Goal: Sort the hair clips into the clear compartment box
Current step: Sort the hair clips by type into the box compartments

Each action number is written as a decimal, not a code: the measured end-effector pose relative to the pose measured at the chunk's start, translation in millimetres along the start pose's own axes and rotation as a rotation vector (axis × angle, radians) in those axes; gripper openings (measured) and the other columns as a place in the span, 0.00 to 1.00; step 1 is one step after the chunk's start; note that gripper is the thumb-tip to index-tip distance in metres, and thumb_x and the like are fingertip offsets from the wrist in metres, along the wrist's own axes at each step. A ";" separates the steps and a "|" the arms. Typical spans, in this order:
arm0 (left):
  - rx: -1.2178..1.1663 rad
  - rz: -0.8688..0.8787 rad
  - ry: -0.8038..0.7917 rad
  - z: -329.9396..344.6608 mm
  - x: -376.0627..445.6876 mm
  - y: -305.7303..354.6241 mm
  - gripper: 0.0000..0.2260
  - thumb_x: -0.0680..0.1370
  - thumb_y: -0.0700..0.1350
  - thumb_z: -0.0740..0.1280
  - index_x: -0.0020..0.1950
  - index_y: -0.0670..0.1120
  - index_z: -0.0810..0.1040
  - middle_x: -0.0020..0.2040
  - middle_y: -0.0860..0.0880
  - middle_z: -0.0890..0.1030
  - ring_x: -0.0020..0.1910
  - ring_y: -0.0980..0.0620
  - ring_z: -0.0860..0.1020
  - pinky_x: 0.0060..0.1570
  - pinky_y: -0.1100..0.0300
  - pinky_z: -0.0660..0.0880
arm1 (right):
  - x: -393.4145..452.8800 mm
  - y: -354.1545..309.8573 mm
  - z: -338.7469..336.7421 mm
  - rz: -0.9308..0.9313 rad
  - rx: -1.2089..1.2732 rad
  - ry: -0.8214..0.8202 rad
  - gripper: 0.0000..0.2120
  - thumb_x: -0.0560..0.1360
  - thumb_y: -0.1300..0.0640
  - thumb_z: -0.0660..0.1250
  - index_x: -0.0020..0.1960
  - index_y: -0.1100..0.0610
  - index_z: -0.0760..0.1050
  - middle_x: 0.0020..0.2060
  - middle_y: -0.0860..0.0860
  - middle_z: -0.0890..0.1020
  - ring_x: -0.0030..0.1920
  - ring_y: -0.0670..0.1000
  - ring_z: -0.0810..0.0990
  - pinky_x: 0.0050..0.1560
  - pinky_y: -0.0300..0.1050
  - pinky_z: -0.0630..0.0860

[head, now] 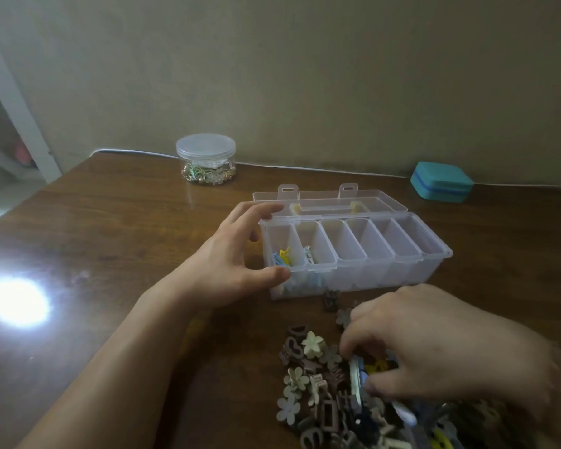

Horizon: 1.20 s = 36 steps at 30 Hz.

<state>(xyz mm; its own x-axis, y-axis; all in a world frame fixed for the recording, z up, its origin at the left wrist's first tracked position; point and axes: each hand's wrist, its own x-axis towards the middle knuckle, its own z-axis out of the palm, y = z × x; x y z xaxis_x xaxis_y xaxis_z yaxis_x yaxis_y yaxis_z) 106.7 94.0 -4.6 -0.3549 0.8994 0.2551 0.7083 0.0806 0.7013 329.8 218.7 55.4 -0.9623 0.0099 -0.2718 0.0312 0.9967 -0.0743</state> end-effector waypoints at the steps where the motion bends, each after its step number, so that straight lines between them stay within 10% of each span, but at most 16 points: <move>1: -0.001 0.002 0.001 0.0 0.1 -0.1 0.37 0.65 0.66 0.68 0.72 0.65 0.60 0.66 0.63 0.64 0.59 0.63 0.69 0.54 0.69 0.68 | 1.5 -1.4 2.0 -0.008 -0.009 0.012 0.16 0.74 0.39 0.64 0.61 0.38 0.72 0.45 0.37 0.73 0.45 0.40 0.72 0.46 0.40 0.73; 8: -0.003 -0.001 0.001 -0.7 0.0 -0.5 0.37 0.65 0.65 0.68 0.73 0.65 0.60 0.66 0.64 0.63 0.59 0.63 0.69 0.54 0.68 0.69 | 1.3 17.9 3.1 -0.010 0.009 0.039 0.10 0.75 0.42 0.66 0.55 0.39 0.78 0.42 0.35 0.75 0.44 0.34 0.72 0.44 0.33 0.69; 12: -0.007 0.003 0.000 -0.7 -0.2 -0.5 0.38 0.65 0.65 0.69 0.73 0.64 0.60 0.66 0.64 0.63 0.59 0.63 0.69 0.55 0.66 0.70 | -9.8 35.2 -9.1 -0.020 0.445 0.125 0.04 0.73 0.49 0.71 0.47 0.43 0.83 0.43 0.41 0.81 0.45 0.43 0.80 0.42 0.34 0.75; 20: -0.014 0.005 -0.004 -1.4 -0.2 0.4 0.38 0.64 0.65 0.68 0.73 0.64 0.60 0.67 0.62 0.64 0.60 0.61 0.69 0.56 0.68 0.69 | 19.3 34.6 12.4 0.215 0.540 1.062 0.02 0.70 0.52 0.74 0.42 0.50 0.83 0.33 0.44 0.82 0.35 0.49 0.79 0.30 0.34 0.74; 27: -0.006 0.001 -0.005 -1.0 0.6 -1.6 0.38 0.65 0.66 0.68 0.73 0.64 0.60 0.67 0.62 0.64 0.59 0.60 0.70 0.55 0.67 0.69 | 23.0 42.5 18.6 0.298 0.246 0.783 0.12 0.70 0.41 0.65 0.43 0.46 0.83 0.33 0.38 0.78 0.33 0.38 0.74 0.32 0.32 0.66; 36: 0.002 0.006 0.003 -0.3 0.7 -0.5 0.38 0.64 0.66 0.68 0.73 0.63 0.60 0.67 0.62 0.64 0.59 0.60 0.70 0.56 0.65 0.70 | 21.7 38.4 20.2 0.352 0.284 0.864 0.08 0.71 0.47 0.70 0.34 0.47 0.79 0.24 0.43 0.75 0.28 0.44 0.75 0.28 0.33 0.66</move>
<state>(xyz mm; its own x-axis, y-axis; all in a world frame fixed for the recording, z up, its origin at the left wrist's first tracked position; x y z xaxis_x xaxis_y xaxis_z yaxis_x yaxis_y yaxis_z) 105.8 94.5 -4.6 -0.3519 0.8988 0.2614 0.7119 0.0757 0.6982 315.6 255.5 27.3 -0.7486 0.4717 0.4659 0.3100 0.8702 -0.3830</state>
